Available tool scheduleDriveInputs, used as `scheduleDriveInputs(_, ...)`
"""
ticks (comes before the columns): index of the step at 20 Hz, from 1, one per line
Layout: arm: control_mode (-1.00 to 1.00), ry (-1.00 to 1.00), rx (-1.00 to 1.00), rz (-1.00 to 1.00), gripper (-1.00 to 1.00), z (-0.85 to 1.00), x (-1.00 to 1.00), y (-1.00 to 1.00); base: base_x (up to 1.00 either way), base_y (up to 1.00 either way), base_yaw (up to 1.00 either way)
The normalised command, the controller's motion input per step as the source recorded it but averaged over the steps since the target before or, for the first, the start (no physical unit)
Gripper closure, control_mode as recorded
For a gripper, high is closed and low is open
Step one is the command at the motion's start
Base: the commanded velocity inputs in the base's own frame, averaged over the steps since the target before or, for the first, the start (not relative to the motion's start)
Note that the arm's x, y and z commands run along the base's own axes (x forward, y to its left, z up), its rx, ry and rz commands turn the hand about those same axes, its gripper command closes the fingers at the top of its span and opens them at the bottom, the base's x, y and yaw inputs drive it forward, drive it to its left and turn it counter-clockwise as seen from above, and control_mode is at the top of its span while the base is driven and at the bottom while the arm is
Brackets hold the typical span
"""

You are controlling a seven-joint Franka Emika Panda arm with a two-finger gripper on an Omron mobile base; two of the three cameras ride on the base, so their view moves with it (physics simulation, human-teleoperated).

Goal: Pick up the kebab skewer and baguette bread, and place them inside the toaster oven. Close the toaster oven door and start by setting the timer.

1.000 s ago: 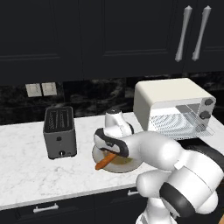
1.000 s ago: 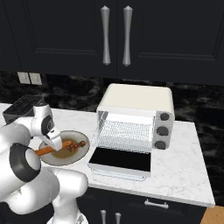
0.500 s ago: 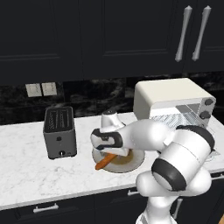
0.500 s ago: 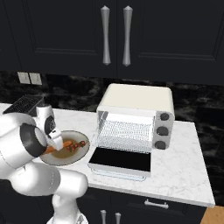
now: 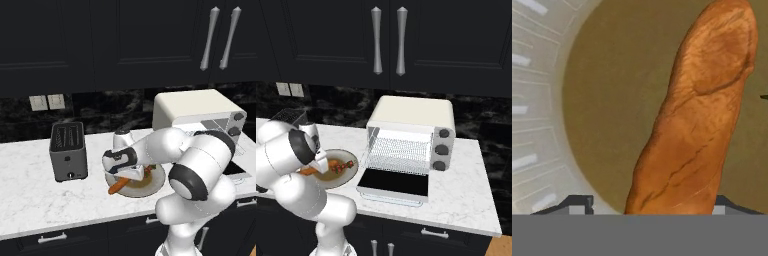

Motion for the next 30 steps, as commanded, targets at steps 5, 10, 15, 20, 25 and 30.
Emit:
scheduleDriveInputs(5,-1.0,0.0,0.0,0.0,1.0,-0.02,0.0,0.0,0.0,0.0,0.0)
scheduleDriveInputs(10,-1.0,0.01,0.0,0.0,1.0,0.13,0.01,0.0,0.0,0.0,0.0)
scheduleDriveInputs(15,-1.0,0.0,0.0,0.0,1.0,0.79,-0.07,-0.05,0.0,0.0,0.0)
scheduleDriveInputs(20,-1.0,0.0,0.0,-0.04,1.0,0.67,-0.36,-0.33,0.0,0.0,0.0)
scheduleDriveInputs(25,-1.0,-0.02,0.03,-0.09,1.0,0.41,-0.47,-0.69,0.0,0.0,0.0)
scheduleDriveInputs(30,-1.0,-0.01,0.05,-0.14,1.0,0.26,-0.4,-0.86,0.0,0.0,0.0)
